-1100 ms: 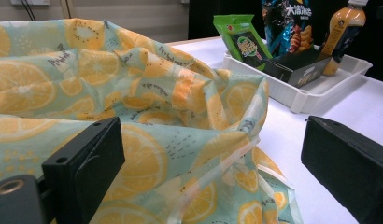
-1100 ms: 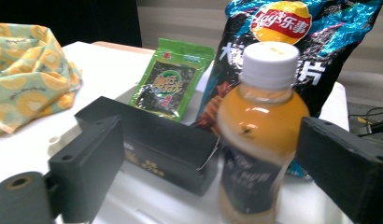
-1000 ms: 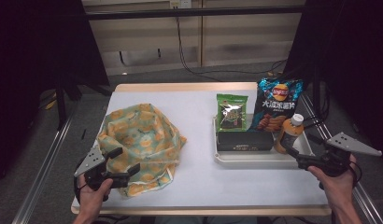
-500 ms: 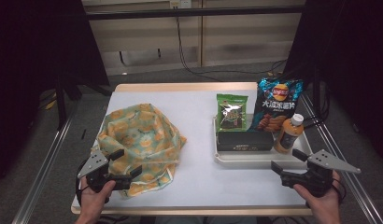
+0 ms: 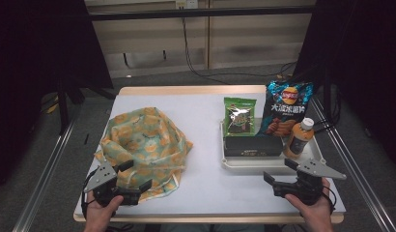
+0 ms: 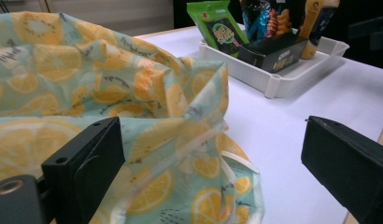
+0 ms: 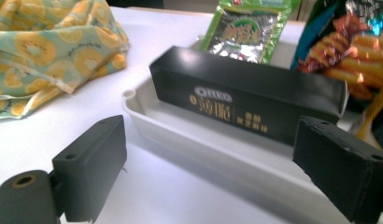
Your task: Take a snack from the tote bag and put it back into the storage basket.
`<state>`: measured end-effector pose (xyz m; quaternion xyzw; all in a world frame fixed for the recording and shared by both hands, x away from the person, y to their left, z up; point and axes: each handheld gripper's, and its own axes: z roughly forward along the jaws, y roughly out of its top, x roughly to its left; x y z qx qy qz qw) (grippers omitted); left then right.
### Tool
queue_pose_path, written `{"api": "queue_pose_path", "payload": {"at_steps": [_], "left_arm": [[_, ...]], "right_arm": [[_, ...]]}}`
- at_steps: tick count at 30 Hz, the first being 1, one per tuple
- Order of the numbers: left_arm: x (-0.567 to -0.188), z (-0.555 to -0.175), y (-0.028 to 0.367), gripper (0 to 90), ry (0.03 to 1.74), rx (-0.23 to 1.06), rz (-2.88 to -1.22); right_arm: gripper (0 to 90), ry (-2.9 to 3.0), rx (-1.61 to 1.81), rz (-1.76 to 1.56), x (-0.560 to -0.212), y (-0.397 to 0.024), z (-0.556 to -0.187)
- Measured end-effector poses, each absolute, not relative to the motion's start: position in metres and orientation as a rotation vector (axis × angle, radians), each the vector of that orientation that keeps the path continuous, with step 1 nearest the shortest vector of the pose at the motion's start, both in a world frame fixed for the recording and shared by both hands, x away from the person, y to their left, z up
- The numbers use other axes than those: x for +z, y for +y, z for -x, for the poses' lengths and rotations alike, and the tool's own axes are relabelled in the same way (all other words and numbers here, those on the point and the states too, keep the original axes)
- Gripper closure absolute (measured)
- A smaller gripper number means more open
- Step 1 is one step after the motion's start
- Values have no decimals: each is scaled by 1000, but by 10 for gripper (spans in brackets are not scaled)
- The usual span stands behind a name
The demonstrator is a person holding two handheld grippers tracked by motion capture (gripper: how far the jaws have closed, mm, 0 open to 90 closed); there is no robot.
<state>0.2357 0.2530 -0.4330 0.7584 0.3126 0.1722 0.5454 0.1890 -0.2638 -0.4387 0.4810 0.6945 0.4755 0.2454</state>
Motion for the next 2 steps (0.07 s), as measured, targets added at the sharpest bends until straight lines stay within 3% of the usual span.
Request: {"api": "queue_pose_path", "payload": {"at_steps": [2], "left_arm": [[-433, -237, 255, 57, 744, 416, -1796]], "right_arm": [[92, 1902, 1290, -1325, -442, -265, -189]]}}
